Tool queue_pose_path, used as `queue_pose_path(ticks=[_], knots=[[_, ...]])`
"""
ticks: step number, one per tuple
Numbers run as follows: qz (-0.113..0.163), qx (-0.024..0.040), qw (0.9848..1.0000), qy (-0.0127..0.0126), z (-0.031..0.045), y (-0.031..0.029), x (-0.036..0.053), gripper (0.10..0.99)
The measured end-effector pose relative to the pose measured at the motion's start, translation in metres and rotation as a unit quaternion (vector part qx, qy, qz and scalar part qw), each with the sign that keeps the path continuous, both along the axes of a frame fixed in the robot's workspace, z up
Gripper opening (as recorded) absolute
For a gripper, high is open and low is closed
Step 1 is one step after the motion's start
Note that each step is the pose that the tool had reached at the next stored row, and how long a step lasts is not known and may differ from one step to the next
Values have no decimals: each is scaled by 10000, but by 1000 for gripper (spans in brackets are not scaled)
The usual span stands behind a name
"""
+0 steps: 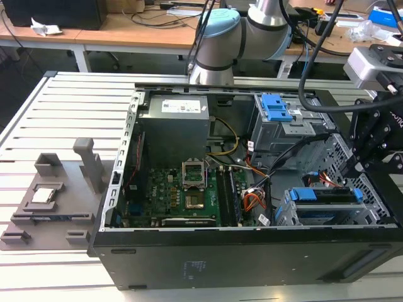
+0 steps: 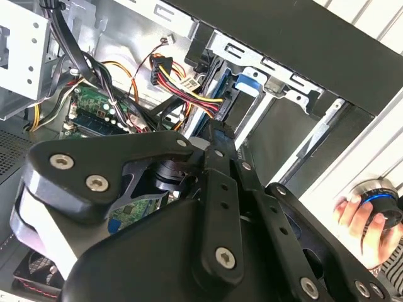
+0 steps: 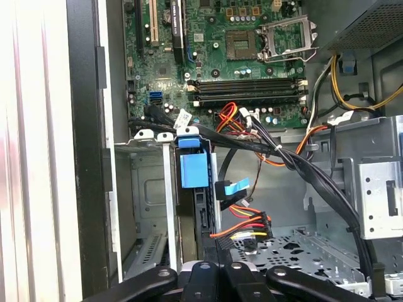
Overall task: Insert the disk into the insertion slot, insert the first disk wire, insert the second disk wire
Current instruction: 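Insert the first disk wire, then insert the second disk wire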
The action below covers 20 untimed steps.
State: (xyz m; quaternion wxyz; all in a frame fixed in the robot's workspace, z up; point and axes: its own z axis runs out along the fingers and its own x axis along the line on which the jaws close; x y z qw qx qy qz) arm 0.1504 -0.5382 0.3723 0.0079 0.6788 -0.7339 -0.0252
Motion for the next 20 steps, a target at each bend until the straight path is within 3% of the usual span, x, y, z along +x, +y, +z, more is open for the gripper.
queue_pose_path(ticks=[6,8,9,10,12,13,16,18,20], knots=[[0,0,10000,0,2,0,0,114],[0,0,10000,0,2,0,0,235],[0,0,10000,0,3,0,0,235],[0,-3,10000,0,-3,10,-25,302],[0,-3,10000,0,-76,96,-205,302],[2,-41,10000,0,-96,149,-268,302],[34,-193,9998,0,-124,232,-363,302],[54,-206,9998,-1,-156,256,-403,302],[241,-223,9995,-5,-209,261,-435,302]])
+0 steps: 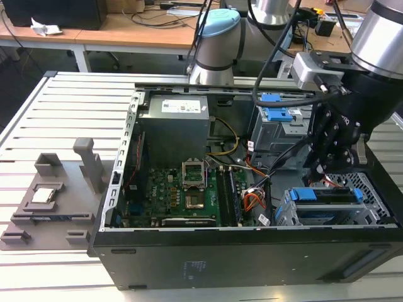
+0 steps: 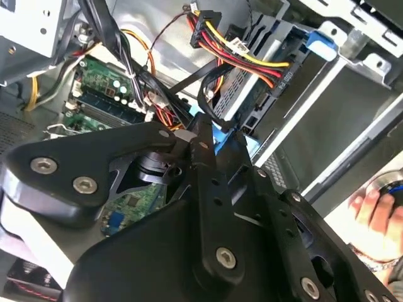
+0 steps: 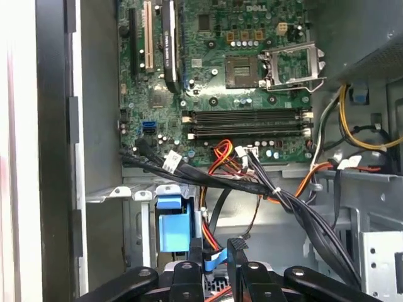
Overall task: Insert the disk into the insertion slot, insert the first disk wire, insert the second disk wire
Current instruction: 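Insert the second disk wire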
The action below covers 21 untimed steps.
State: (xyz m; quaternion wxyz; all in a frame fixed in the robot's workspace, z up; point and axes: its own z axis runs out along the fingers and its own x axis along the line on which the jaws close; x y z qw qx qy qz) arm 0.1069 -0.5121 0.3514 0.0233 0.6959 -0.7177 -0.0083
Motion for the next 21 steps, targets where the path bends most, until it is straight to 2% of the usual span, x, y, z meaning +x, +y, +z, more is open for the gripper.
queue_pose_path(ticks=[3,4,5,8,10,15,16,17,19,21], knots=[[311,-44,9995,3,-17,0,-1,302],[345,-124,9993,5,-18,0,-1,302],[345,-172,9993,7,-19,-1,-1,302],[345,-180,9992,7,-19,-1,-1,286],[345,-183,9992,7,-18,0,-1,149],[345,-189,9992,7,-19,-1,-1,149],[345,-180,9992,7,-18,-35,2,149],[345,-133,9993,8,-20,-72,24,149],[345,18,9994,7,-26,-139,75,149],[345,78,9994,7,-29,-176,94,149]])
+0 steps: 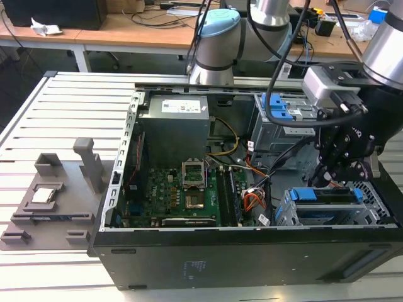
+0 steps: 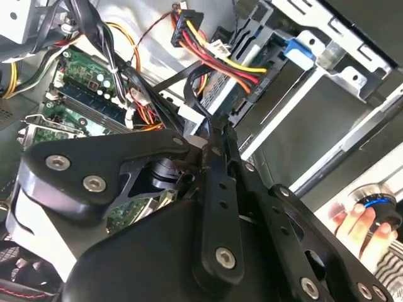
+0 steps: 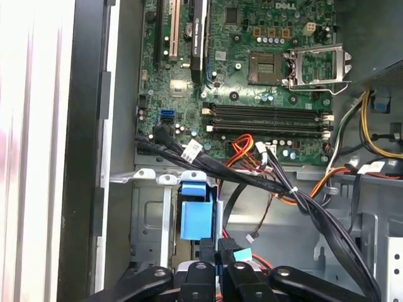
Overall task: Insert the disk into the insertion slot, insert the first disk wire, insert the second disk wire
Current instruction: 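Insert the second disk wire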
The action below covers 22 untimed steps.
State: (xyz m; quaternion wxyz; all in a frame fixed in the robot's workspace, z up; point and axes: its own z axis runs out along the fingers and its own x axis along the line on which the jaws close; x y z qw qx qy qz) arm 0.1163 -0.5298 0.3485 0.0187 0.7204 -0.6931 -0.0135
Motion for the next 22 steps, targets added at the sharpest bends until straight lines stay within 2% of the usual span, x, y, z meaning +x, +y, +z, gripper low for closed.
queue_pose_path(ticks=[2,3,4,9,16,22], knots=[[0,32,10000,3,-4,-52,19,149],[0,45,10000,6,-8,-96,33,149],[0,54,10000,8,-14,-107,47,149],[0,122,9999,20,-55,-108,94,149],[0,136,9999,21,-72,-101,152,149],[0,156,9999,21,-49,-101,156,149]])
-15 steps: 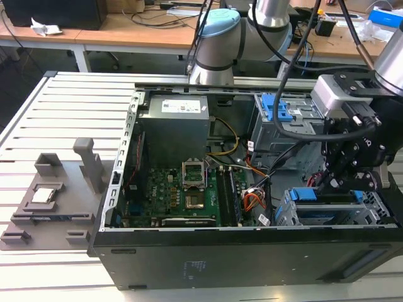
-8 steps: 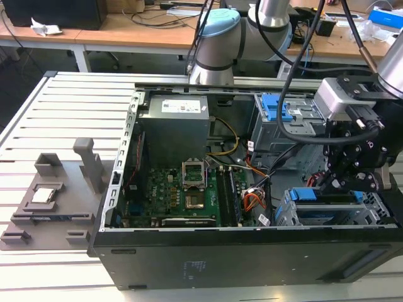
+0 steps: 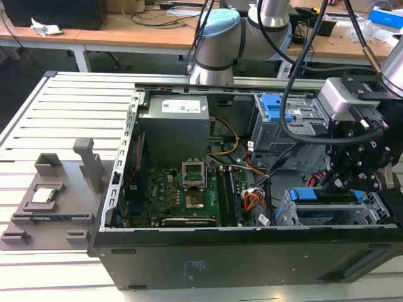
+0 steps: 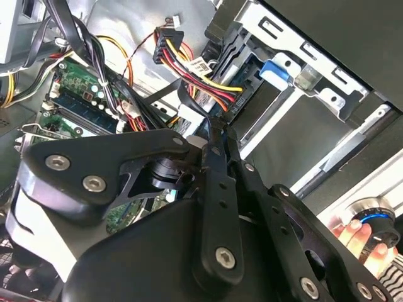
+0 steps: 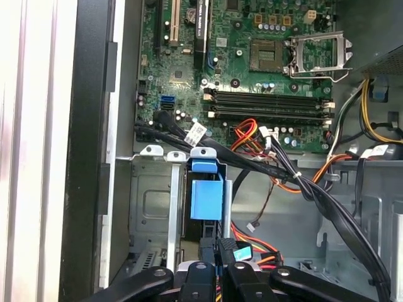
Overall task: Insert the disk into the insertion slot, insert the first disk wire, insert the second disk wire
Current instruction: 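Insert the second disk wire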
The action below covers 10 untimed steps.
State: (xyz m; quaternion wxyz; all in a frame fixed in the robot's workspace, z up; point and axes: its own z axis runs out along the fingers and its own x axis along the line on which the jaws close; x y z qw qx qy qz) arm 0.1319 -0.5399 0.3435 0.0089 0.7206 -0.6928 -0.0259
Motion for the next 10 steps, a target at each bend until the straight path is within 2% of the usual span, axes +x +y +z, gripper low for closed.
queue_pose_path(ticks=[10], knots=[[0,16,10000,1,-25,-8,0,149]])
